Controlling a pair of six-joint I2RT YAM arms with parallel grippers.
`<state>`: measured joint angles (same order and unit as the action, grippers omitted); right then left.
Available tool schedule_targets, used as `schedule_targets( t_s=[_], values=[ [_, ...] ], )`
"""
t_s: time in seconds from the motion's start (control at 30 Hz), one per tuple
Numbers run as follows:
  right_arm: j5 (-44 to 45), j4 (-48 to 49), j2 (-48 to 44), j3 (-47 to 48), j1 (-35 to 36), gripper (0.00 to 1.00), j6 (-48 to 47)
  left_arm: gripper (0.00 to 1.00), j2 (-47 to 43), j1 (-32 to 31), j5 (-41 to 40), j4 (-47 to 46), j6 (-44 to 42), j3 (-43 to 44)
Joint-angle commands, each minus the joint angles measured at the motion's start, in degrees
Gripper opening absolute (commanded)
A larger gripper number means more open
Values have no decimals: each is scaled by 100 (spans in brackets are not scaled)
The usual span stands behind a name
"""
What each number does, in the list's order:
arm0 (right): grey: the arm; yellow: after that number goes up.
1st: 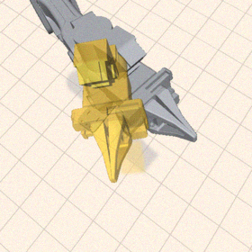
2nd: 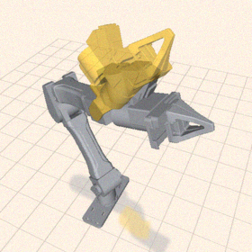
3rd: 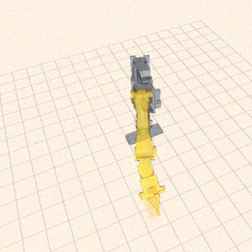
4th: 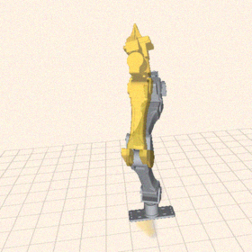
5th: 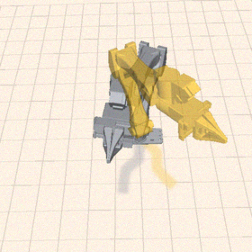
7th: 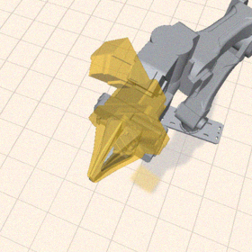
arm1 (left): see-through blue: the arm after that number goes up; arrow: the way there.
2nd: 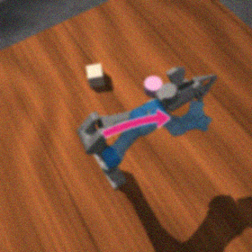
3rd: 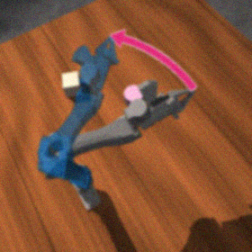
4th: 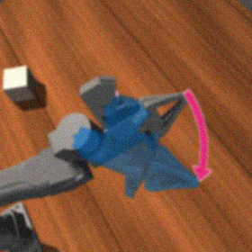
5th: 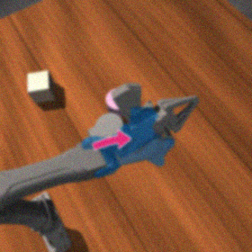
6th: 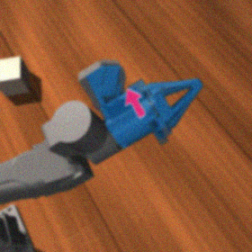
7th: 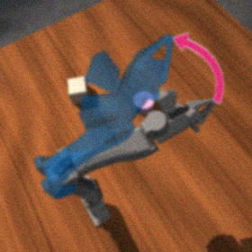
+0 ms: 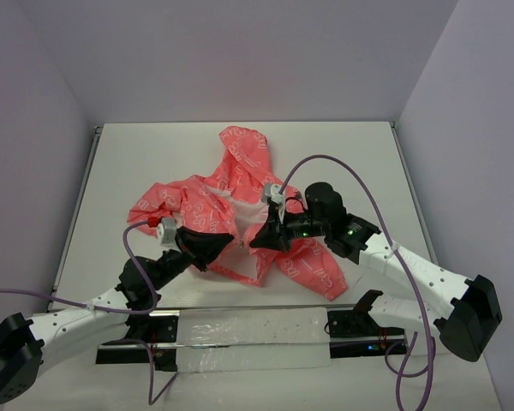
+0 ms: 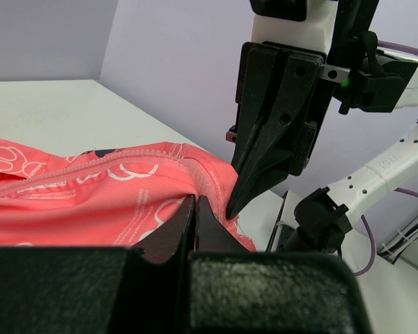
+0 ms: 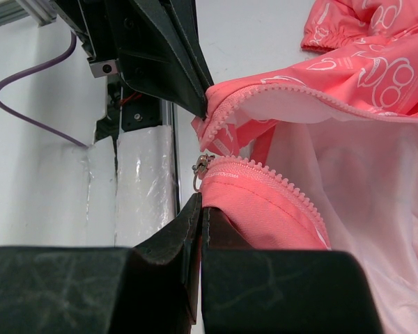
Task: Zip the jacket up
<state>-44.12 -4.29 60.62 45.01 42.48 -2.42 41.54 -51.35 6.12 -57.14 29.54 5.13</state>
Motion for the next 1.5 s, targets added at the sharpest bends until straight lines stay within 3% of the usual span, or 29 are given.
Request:
schedule_targets(
  t_s=[0.0,1.47],
  values=[
    [-122,182,-39,262,-38,0,13,0,-51,-33,-26,-261,1,94],
    [-176,142,-9,324,-38,0,13,0,91,-33,-47,-376,17,85]
  ],
)
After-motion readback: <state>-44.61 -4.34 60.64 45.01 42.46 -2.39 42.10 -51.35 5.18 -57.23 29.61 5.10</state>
